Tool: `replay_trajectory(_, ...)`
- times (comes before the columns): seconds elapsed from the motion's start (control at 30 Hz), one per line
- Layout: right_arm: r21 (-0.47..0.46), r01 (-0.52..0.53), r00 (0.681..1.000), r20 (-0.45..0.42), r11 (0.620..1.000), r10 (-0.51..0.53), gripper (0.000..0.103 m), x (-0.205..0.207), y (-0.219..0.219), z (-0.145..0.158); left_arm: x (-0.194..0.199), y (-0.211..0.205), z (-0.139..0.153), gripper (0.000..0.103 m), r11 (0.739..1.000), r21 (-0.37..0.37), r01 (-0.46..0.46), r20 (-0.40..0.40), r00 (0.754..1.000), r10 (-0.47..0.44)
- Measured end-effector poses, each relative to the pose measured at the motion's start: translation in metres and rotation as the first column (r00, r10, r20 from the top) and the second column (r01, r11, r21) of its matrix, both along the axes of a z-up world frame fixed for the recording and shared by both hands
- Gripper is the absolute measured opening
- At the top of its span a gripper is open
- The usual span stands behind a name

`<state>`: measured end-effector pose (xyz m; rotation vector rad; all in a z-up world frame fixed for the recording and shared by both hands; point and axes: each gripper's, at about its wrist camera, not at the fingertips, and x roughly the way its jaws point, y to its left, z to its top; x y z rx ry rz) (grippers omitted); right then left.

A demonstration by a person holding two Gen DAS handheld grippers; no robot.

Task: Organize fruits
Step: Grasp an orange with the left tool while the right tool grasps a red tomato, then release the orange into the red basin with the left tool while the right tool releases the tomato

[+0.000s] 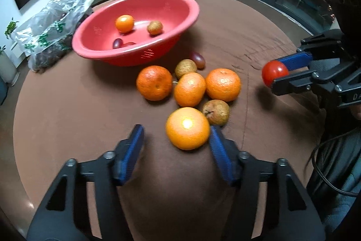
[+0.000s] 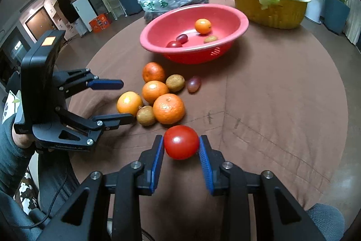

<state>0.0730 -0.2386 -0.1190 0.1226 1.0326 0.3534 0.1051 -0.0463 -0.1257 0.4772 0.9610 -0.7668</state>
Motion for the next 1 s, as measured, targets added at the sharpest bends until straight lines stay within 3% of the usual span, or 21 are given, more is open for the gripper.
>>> replay_trajectory(0.03,0.002,-0.002,1.000,0.000,1.000,0.002,0.034,0.000,0.000,0.000,-0.001,-0.002,-0.001,0.039,1.000,0.002,0.005,-0.002,1.000,-0.005)
replay_trajectory(0.07,0.004,-0.003,1.000,0.000,1.000,0.003,0.034,0.001,0.000,-0.001,-0.001,-0.003,-0.002,0.036,1.000,0.007,0.008,-0.004,1.000,-0.008)
replay_trajectory(0.27,0.014,-0.006,1.000,0.007,1.000,0.006,0.034,0.000,-0.001,0.003,-0.001,0.004,0.003,0.036,1.000,-0.021,-0.007,-0.015,1.000,0.007)
replay_trajectory(0.5,-0.017,-0.001,0.999,0.053,1.000,0.001,0.034,0.014,-0.012,0.026,0.020,0.021,0.038,0.036,0.994,-0.076,-0.084,0.034,0.996,0.087)
replay_trajectory(0.77,-0.099,-0.015,0.991,0.130,0.995,0.028,0.034,0.071,-0.023,0.069,0.075,0.006,0.067,0.036,0.980,-0.093,-0.177,0.084,0.979,0.185)
replay_trajectory(1.0,-0.165,-0.081,0.989,0.112,0.983,0.100,0.034,0.121,-0.010,0.064,0.111,-0.017,0.056,0.037,0.976,-0.080,-0.203,0.055,0.977,0.207)
